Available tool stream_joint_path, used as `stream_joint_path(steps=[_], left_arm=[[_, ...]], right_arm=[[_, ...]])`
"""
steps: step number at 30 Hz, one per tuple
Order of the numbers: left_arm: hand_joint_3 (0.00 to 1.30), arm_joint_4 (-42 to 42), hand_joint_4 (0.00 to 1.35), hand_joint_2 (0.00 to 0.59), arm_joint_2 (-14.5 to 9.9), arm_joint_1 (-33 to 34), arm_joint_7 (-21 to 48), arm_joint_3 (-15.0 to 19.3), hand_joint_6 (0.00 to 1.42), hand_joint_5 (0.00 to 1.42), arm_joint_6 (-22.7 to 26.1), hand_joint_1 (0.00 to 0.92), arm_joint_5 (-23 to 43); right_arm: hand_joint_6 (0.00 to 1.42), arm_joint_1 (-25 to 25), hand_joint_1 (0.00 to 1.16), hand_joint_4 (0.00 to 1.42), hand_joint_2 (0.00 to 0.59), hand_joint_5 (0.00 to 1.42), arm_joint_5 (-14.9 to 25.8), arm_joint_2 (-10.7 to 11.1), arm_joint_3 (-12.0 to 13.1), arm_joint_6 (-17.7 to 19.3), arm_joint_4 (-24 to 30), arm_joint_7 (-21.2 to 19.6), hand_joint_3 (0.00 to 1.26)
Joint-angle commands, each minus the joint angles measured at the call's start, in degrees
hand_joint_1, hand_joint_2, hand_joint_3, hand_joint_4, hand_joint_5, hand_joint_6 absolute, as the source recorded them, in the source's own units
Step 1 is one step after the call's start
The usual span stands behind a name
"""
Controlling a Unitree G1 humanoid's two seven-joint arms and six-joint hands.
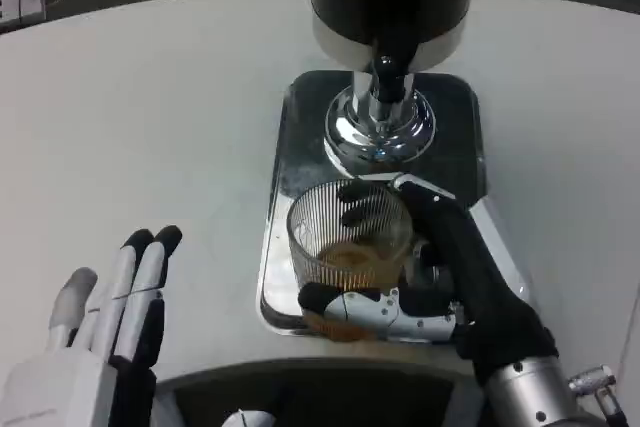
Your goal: Grasp the cup under the faucet to collect the drink, then remove the cup.
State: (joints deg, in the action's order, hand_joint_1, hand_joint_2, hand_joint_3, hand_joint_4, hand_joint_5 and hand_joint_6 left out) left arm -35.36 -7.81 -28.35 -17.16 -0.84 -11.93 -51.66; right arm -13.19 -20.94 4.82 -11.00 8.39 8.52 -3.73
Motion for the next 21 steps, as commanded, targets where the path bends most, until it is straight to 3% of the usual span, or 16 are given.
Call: stream_joint_path(steps=[1, 10, 21], left_arm=[[0.06, -0.04, 0.00, 0.140, -0.03, -1.27, -1.35, 0.39, 0.00, 0.13, -0.90, 0.000, 0.30], [0.03, -4.21, 0.00, 0.123, 1.70, -3.80, -0.75, 0.28, 0.00, 0.10, 1.02, 0.000, -3.85], [0.00, -10.52, 0.00, 0.108, 0.24, -6.72, 2.04, -1.01, 0.00, 0.08, -0.98, 0.000, -9.28]], right_arm=[[1.42, 3.01, 1.16, 0.97, 0.077, 1.14, 0.88, 0.09, -0.23, 0.82, 6.99, 1.35, 0.85], [1.42, 11.75, 1.16, 0.97, 0.077, 1.14, 4.95, 4.66, 2.71, 0.74, 21.35, 7.92, 0.86], [1.42, 15.80, 1.16, 0.97, 0.077, 1.14, 10.06, 8.91, 7.68, 2.05, 29.54, 12.51, 0.87]])
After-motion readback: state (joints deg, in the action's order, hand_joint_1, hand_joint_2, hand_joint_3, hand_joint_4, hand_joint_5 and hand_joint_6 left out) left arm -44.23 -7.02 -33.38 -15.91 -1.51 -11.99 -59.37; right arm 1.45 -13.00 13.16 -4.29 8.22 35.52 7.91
